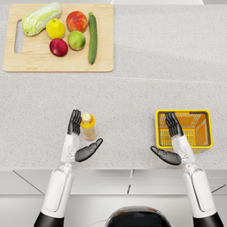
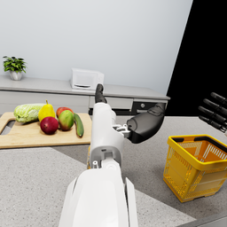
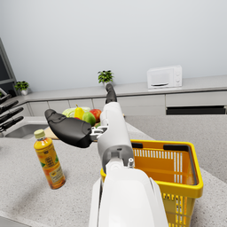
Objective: Pick up the lemon tea and place it into the yellow basket
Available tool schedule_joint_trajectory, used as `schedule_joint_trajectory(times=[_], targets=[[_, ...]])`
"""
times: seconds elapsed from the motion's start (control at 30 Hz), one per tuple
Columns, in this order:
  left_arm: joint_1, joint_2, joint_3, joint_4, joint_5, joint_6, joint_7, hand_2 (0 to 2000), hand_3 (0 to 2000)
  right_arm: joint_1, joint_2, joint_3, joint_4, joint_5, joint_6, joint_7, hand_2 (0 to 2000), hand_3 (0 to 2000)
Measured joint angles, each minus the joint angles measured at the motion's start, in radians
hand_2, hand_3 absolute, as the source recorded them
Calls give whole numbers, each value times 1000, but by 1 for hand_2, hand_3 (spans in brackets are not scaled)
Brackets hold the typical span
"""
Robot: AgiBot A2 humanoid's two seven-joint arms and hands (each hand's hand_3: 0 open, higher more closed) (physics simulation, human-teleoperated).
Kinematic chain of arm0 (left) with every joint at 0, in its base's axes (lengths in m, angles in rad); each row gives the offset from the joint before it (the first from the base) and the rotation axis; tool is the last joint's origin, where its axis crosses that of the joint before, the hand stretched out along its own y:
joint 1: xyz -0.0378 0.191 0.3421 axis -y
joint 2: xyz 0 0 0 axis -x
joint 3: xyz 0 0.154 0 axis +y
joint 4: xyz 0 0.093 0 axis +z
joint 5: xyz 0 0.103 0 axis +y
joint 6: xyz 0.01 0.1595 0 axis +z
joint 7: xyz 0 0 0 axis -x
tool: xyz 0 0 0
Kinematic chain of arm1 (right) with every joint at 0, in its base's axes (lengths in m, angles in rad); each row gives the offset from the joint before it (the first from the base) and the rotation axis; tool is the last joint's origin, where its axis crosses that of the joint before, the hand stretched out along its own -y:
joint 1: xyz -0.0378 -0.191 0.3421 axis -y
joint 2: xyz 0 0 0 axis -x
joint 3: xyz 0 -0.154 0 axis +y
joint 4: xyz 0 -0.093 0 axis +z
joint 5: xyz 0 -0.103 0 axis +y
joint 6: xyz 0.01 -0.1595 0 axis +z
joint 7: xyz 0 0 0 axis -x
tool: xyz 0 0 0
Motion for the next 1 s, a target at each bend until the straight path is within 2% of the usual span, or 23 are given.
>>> schedule_joint_trajectory(times=[0.4,0.43,0.5,0.6,0.8,1.0], targets=[[0,0,0,0,0,0,0,0,0,0,0,0,0,0,0,0,0,0],[-2,2,9,6,0,-29,-28,0,0,0,0,0,0,0,0,0,0,0],[5,13,6,7,0,-64,-64,0,0,2,-8,15,-5,0,-48,49,0,0],[28,32,-20,25,0,-87,-87,0,0,27,-32,4,6,0,-81,82,0,0],[94,70,-79,149,254,-99,-99,0,0,48,-56,-71,0,254,-97,98,0,0],[121,92,-59,352,324,-101,-100,0,0,50,-70,-122,32,324,-99,101,0,0]])
